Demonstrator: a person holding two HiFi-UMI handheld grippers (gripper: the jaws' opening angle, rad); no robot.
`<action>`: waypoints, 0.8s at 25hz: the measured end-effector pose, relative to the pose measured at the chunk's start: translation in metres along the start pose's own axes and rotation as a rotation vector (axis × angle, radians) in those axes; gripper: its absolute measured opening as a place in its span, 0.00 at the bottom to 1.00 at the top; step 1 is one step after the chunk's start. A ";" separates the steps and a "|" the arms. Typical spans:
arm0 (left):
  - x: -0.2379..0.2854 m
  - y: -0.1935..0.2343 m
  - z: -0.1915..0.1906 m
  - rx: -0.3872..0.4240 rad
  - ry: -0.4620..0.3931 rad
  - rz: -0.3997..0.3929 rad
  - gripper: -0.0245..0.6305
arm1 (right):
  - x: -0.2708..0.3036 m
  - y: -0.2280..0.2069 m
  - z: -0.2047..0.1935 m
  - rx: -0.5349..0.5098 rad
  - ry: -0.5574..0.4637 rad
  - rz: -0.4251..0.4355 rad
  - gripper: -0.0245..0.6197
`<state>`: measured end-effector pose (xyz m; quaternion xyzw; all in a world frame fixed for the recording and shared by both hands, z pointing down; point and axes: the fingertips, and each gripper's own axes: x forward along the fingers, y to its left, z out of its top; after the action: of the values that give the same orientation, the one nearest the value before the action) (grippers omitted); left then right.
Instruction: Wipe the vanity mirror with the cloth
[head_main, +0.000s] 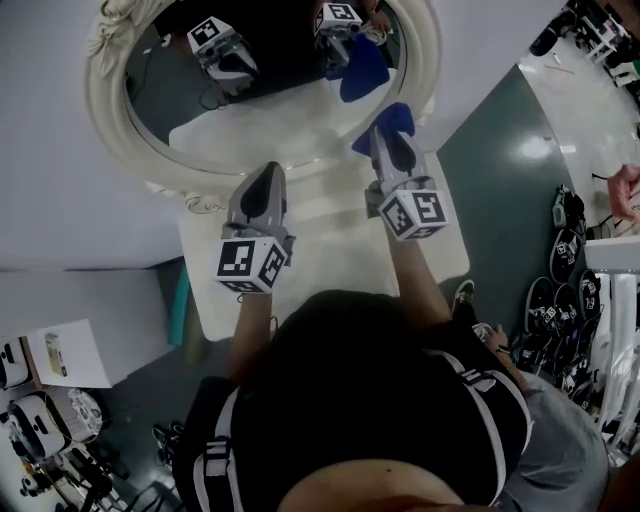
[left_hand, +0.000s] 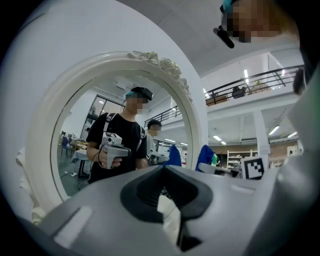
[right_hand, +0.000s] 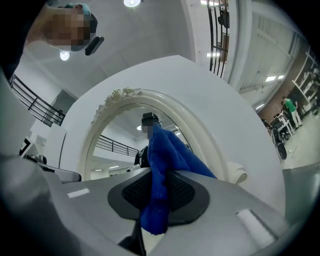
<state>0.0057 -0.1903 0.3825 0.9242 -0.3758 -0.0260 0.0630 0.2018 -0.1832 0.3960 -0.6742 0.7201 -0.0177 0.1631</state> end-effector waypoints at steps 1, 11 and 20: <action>0.003 0.000 0.001 -0.001 0.001 0.004 0.05 | 0.004 -0.004 0.001 0.007 0.000 0.000 0.15; 0.020 0.008 0.018 0.006 0.013 0.048 0.05 | 0.042 -0.034 0.014 0.070 -0.009 -0.017 0.15; 0.031 0.022 0.015 -0.004 0.028 0.062 0.05 | 0.061 -0.034 0.013 0.073 -0.036 -0.008 0.15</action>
<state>0.0109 -0.2290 0.3709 0.9123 -0.4032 -0.0117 0.0707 0.2355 -0.2427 0.3789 -0.6710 0.7131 -0.0328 0.2004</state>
